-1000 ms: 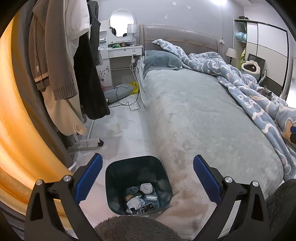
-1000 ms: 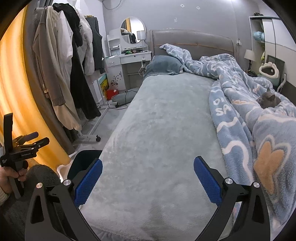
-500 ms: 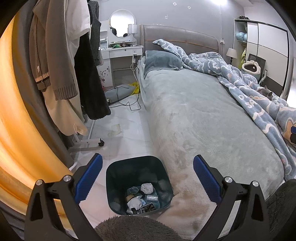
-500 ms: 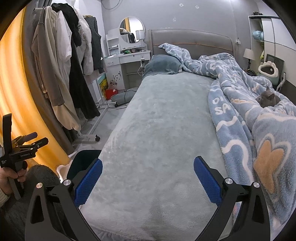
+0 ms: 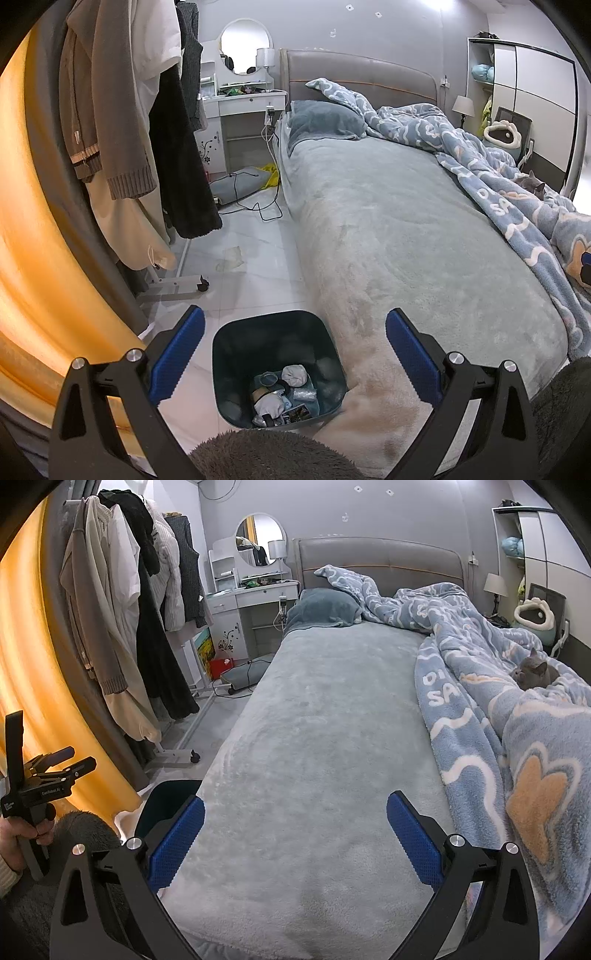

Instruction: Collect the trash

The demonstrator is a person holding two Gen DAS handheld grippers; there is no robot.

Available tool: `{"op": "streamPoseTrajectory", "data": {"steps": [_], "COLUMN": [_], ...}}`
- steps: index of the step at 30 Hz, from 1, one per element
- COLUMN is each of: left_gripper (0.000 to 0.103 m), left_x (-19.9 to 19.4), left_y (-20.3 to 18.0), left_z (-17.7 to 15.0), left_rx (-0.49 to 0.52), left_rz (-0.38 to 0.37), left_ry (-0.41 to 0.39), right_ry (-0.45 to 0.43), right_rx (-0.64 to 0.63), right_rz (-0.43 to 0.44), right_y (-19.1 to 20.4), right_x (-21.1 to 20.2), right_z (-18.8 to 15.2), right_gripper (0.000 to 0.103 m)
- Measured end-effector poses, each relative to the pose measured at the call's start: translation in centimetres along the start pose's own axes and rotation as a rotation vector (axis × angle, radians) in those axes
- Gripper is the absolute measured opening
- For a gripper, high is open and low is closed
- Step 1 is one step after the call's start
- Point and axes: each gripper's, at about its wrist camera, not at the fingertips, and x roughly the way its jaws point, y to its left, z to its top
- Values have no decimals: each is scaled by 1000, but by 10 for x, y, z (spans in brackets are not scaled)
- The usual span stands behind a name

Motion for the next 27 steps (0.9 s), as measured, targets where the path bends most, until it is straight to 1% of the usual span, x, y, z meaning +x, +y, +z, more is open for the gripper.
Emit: {"op": "streamPoseTrajectory", "data": {"steps": [27], "left_gripper": [100], "left_x": [0], "left_y": [-1], "left_z": [0], "left_rx": [-2], "left_rz": [0], "left_ry": [1], "right_ry": [2], "right_rx": [0], "right_rz": [1], "right_y": [-1], "right_x": [0], "right_z": [-1], "right_gripper": [100]}}
